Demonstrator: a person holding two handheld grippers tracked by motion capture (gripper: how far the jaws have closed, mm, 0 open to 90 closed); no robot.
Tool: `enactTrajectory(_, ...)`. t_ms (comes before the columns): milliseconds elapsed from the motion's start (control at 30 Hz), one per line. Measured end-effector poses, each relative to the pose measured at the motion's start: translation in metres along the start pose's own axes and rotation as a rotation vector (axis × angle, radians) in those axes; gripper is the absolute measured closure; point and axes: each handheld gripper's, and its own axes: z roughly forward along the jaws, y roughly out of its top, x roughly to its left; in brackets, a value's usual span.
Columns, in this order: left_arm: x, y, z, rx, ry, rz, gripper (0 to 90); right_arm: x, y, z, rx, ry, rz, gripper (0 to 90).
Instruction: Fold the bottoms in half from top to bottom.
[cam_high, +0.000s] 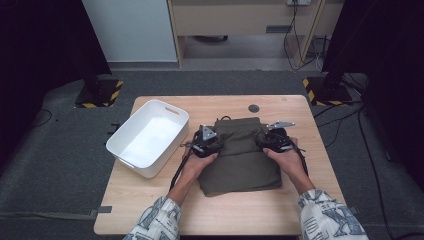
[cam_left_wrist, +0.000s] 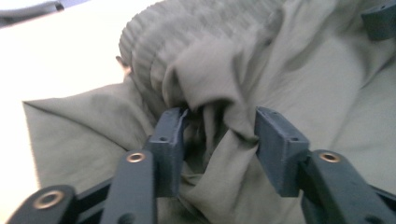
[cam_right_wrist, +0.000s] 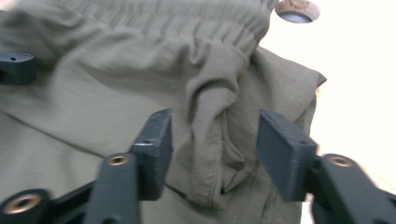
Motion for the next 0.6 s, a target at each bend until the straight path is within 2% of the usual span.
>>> enactTrajectory(67, 0.0, 0.005, -0.009, -0.021, -0.004, -0.013, 48.2, 0.0, 0.002, -0.005, -0.008, -0.001, 0.002, 37.2)
enactTrajectory(100, -0.001, 0.008, -0.013, -0.02, -0.005, -0.007, 48.4, 0.0, 0.004, -0.007, -0.011, -0.002, 0.01, 35.7)
enactTrajectory(167, -0.001, 0.015, -0.017, -0.009, 0.007, 0.006, 50.5, -0.001, 0.008, -0.01, -0.018, 0.002, 0.027, 36.6)
enactTrajectory(200, 0.0, 0.018, -0.019, -0.004, 0.006, -0.005, 51.5, -0.003, 0.011, -0.011, -0.021, 0.01, 0.038, 37.6)
enactTrajectory(300, 0.0, 0.026, -0.017, 0.032, 0.012, -0.019, 53.5, -0.002, 0.019, -0.011, -0.039, 0.006, 0.06, 38.2)
enactTrajectory(367, 0.0, 0.029, -0.013, 0.048, 0.012, -0.031, 53.4, 0.0, 0.023, -0.009, -0.028, 0.011, 0.063, 40.4)
enactTrajectory(433, 0.001, 0.031, -0.01, 0.042, 0.008, -0.057, 54.7, 0.002, 0.026, -0.005, -0.009, -0.006, 0.054, 47.0)
enactTrajectory(500, 0.002, 0.031, -0.007, 0.028, -0.003, -0.075, 59.0, 0.003, 0.028, -0.002, 0.015, -0.03, 0.041, 58.6)
enactTrajectory(600, 0.002, 0.03, -0.004, 0.023, -0.021, -0.063, 67.9, 0.005, 0.028, 0.001, 0.022, -0.045, 0.028, 74.9)
